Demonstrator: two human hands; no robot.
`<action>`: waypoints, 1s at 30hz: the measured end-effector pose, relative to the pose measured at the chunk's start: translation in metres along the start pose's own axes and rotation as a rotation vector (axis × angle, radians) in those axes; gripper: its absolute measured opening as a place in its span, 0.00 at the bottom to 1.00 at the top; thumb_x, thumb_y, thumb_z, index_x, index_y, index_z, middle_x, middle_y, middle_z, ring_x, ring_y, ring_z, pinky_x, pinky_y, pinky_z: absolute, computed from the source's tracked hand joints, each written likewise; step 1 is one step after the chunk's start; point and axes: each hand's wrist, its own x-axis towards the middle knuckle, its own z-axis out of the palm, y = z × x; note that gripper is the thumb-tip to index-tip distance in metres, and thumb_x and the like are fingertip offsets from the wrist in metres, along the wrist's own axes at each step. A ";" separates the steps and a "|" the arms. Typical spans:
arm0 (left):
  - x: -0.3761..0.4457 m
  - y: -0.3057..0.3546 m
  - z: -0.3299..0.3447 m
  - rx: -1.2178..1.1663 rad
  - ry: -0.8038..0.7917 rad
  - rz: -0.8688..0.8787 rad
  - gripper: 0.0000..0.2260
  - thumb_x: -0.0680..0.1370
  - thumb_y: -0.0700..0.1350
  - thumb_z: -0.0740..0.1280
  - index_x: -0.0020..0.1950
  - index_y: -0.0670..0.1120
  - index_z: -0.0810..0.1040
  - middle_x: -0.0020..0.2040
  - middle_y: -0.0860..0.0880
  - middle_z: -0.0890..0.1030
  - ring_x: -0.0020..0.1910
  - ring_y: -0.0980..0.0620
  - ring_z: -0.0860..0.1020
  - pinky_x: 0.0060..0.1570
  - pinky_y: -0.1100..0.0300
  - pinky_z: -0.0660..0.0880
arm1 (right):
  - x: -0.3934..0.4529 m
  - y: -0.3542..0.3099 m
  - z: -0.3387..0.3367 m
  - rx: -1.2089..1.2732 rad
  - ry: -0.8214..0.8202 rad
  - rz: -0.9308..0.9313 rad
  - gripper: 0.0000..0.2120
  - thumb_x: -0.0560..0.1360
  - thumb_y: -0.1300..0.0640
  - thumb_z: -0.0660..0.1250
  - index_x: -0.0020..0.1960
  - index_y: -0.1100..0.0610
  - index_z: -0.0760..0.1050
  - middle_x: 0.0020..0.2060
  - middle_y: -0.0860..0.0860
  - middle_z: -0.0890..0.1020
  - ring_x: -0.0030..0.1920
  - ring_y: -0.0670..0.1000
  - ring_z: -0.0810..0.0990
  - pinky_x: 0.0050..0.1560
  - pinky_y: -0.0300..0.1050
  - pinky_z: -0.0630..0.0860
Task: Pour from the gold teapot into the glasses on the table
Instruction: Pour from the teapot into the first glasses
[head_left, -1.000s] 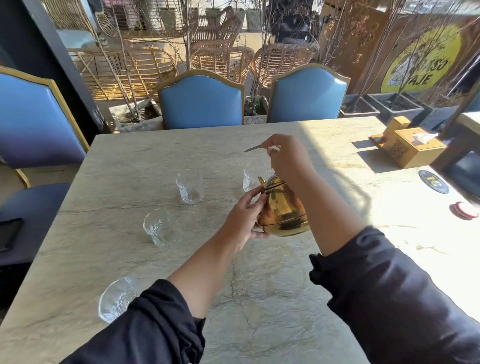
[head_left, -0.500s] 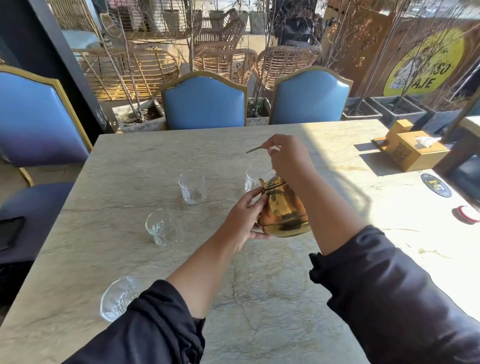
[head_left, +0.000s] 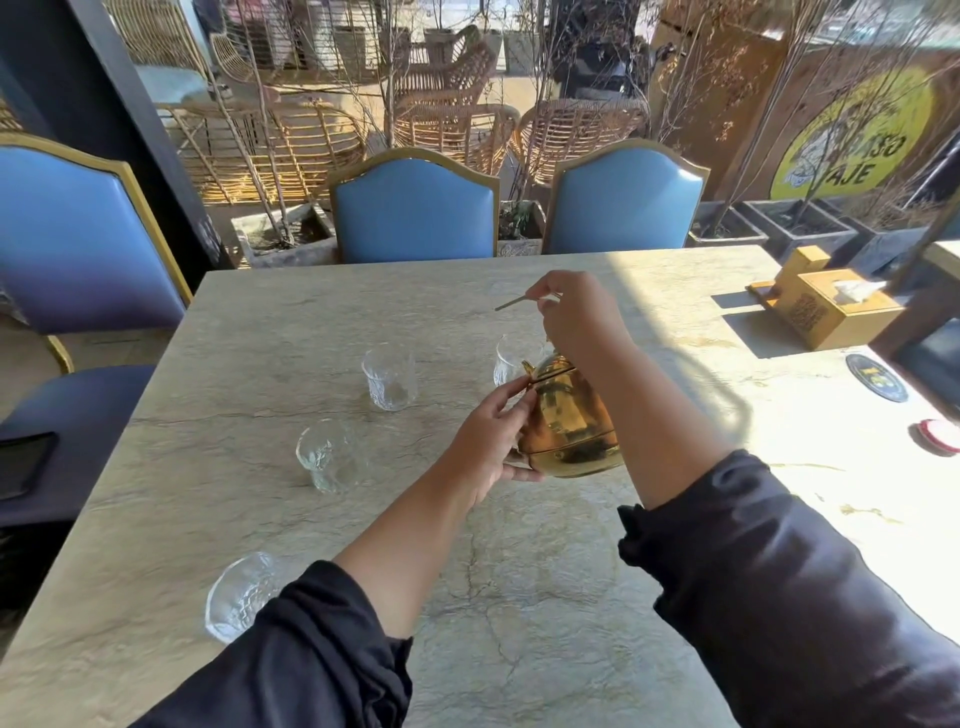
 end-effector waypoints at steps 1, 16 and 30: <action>0.000 0.000 0.000 -0.001 0.001 0.001 0.17 0.82 0.52 0.64 0.71 0.57 0.73 0.56 0.52 0.78 0.60 0.32 0.80 0.50 0.33 0.80 | 0.000 0.000 0.000 -0.002 -0.002 0.000 0.14 0.79 0.65 0.58 0.56 0.55 0.79 0.49 0.56 0.83 0.40 0.54 0.79 0.37 0.43 0.74; 0.004 0.001 -0.002 -0.006 0.003 -0.012 0.17 0.82 0.52 0.63 0.71 0.57 0.73 0.53 0.53 0.78 0.57 0.30 0.81 0.49 0.34 0.81 | 0.002 -0.006 0.000 -0.010 -0.012 0.028 0.15 0.78 0.67 0.58 0.56 0.55 0.79 0.49 0.56 0.82 0.29 0.47 0.72 0.25 0.38 0.64; 0.011 -0.011 -0.010 0.068 -0.004 0.045 0.19 0.81 0.54 0.65 0.72 0.59 0.73 0.56 0.50 0.81 0.55 0.38 0.84 0.52 0.36 0.81 | -0.019 0.002 -0.002 0.085 0.067 0.046 0.14 0.79 0.67 0.58 0.56 0.55 0.78 0.53 0.55 0.81 0.32 0.50 0.76 0.27 0.40 0.68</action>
